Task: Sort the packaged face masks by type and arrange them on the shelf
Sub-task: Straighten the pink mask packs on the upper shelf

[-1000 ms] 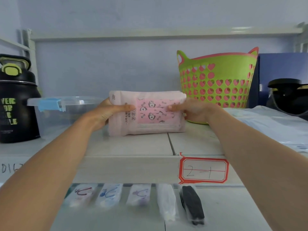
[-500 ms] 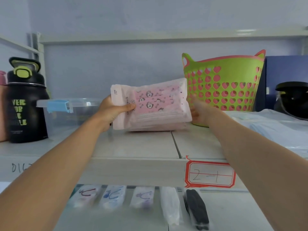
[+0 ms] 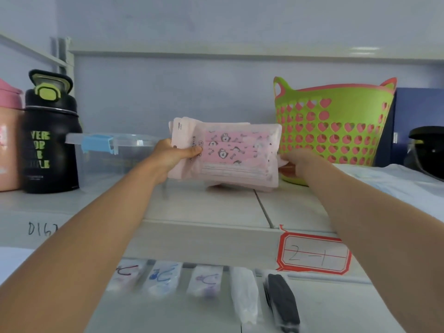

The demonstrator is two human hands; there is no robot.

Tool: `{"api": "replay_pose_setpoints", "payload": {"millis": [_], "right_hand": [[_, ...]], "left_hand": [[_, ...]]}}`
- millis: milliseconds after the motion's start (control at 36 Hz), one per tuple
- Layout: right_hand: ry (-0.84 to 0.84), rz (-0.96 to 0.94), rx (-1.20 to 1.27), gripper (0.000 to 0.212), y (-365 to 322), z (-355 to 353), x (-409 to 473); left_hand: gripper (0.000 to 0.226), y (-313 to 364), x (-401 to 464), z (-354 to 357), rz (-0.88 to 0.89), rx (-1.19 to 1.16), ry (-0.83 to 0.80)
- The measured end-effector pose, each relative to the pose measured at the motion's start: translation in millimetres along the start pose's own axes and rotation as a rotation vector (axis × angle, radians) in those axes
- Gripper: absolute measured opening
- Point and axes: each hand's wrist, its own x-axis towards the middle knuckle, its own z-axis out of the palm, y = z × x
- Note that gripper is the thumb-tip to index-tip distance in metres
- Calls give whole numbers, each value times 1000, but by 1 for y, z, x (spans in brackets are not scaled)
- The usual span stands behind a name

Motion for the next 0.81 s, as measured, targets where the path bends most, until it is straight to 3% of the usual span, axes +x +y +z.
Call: {"api": "replay_pose_setpoints", "payload": {"millis": [56, 111, 222, 472, 611, 694, 806], "right_hand": [[53, -67, 144, 35, -10, -6, -2], [140, -191, 112, 34, -19, -12, -1], [458, -332, -73, 6, -41, -21, -3], [692, -876, -224, 26, -111, -47, -32], [479, -1180, -238, 18, -139, -41, -59], [191, -1294, -467, 15, -143, -24, -78], [-94, -1273, -927, 15, -126, 16, -85]], "left_hand": [[38, 0, 2, -1, -18, -6, 9], [40, -1, 3, 0, -25, -11, 14], [36, -3, 6, 0, -32, -7, 33], [32, -8, 5, 2, -95, 57, 36], [29, -8, 3, 4, -108, 71, 48], [32, -9, 4, 5, -108, 62, 45], [32, -7, 1, 4, -107, 53, 29]]}}
